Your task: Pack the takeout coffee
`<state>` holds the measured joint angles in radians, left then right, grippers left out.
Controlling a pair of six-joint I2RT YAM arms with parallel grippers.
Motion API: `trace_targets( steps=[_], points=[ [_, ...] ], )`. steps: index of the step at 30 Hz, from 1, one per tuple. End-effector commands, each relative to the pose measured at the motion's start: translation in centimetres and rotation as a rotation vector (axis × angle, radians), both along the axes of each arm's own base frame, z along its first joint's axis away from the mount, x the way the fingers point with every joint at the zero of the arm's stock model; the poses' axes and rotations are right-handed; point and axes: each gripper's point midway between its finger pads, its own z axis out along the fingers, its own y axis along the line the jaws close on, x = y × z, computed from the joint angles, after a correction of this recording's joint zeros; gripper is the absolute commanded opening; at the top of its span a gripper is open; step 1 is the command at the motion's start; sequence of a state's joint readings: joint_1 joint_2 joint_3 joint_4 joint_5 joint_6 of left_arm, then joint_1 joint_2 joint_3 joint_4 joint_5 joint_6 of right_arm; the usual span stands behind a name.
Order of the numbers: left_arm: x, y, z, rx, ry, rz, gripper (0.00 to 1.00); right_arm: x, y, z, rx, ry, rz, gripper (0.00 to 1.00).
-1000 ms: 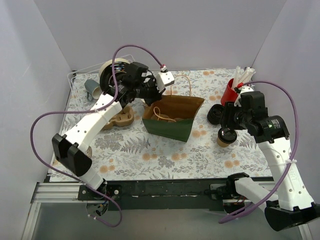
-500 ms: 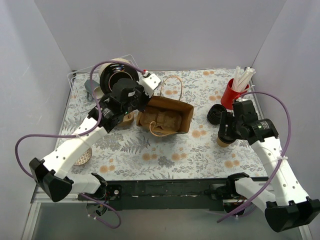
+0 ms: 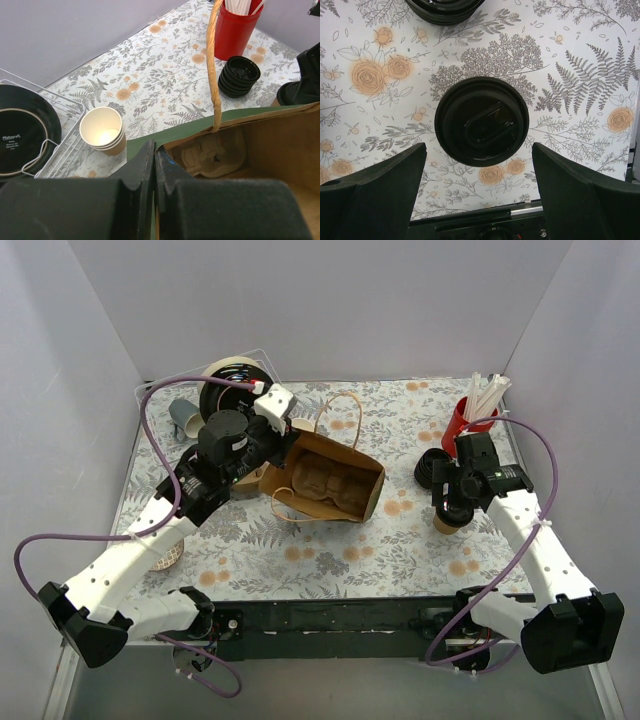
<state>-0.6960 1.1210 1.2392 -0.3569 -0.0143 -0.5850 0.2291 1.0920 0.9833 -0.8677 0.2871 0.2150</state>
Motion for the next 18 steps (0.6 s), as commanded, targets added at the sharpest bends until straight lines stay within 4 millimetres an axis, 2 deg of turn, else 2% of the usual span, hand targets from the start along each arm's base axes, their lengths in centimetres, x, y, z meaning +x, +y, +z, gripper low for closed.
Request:
trace_targets(
  steps=[1,5,6,12,18],
  points=[
    [-1.0,-0.4,2.0,-0.105,-0.007,-0.014,0.0,1.9,-0.4,0.1,0.006,-0.036,0.029,0.94],
    [-1.3,-0.6,1.8,-0.102,0.002,-0.02,0.0,2.3,-0.8,-0.5,0.008,-0.037,0.043,0.93],
    [-1.3,-0.7,1.6,-0.098,0.007,-0.02,0.0,2.3,-0.4,-0.9,0.027,-0.032,0.072,0.9],
    [-1.4,-0.6,1.1,-0.085,0.036,-0.014,0.0,2.0,-1.0,-1.8,0.036,0.016,0.049,0.73],
    [-1.4,-0.4,1.6,-0.083,0.018,-0.011,0.0,1.5,-0.8,-2.8,0.053,0.03,0.049,0.72]
  ],
)
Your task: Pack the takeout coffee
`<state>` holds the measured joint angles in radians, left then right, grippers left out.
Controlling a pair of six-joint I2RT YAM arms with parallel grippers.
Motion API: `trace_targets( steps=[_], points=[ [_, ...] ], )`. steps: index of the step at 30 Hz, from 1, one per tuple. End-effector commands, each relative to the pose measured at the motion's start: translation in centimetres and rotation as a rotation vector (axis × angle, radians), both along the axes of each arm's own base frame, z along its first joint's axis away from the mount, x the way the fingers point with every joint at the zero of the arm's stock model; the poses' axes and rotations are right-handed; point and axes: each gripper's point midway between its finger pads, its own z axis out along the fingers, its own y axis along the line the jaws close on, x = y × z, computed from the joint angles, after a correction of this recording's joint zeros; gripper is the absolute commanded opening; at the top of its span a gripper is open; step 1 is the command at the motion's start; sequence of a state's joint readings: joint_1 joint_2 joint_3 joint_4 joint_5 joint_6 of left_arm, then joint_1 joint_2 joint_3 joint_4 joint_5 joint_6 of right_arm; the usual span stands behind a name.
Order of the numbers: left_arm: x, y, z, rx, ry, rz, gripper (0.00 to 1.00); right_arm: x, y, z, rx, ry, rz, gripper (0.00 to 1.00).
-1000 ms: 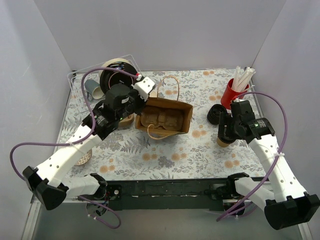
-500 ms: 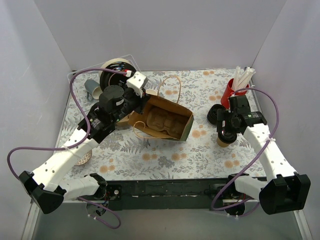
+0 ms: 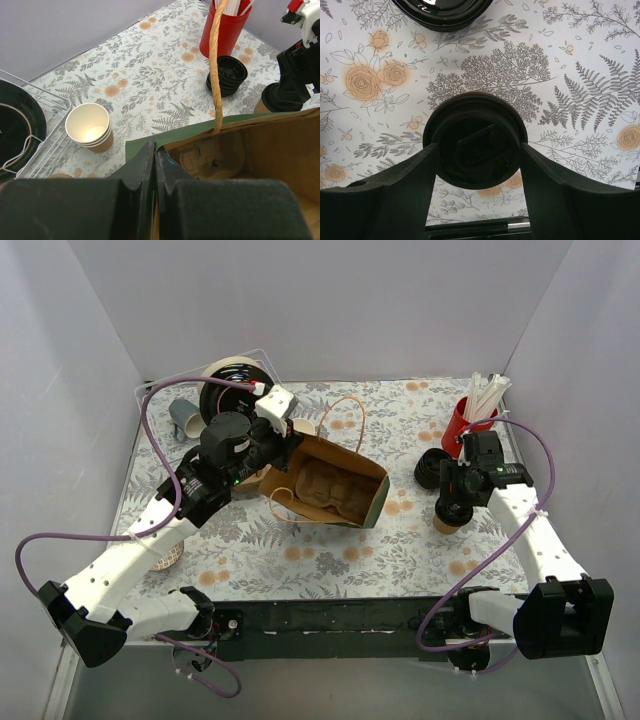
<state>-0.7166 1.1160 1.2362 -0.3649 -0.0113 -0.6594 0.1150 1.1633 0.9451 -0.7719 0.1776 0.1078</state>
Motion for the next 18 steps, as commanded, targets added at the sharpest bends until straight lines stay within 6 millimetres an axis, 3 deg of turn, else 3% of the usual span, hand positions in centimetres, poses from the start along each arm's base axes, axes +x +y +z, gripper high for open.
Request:
trace_targets(
  steps=[1,7,11,18],
  points=[
    [-0.6,0.4,1.8,-0.027,-0.036,-0.001,0.0,-0.1,0.3,-0.7,0.021,-0.007,0.015,0.72],
    [-0.5,0.9,1.8,-0.016,-0.042,0.02,0.0,-0.3,0.2,-1.1,0.02,0.007,0.012,0.75],
    [-0.3,1.0,2.2,-0.021,-0.032,0.035,0.0,0.0,0.2,-0.1,0.017,-0.001,0.011,0.77],
    [0.1,0.9,1.3,-0.002,0.027,0.065,0.0,0.3,0.0,2.1,0.019,-0.013,-0.02,0.84]
  ],
)
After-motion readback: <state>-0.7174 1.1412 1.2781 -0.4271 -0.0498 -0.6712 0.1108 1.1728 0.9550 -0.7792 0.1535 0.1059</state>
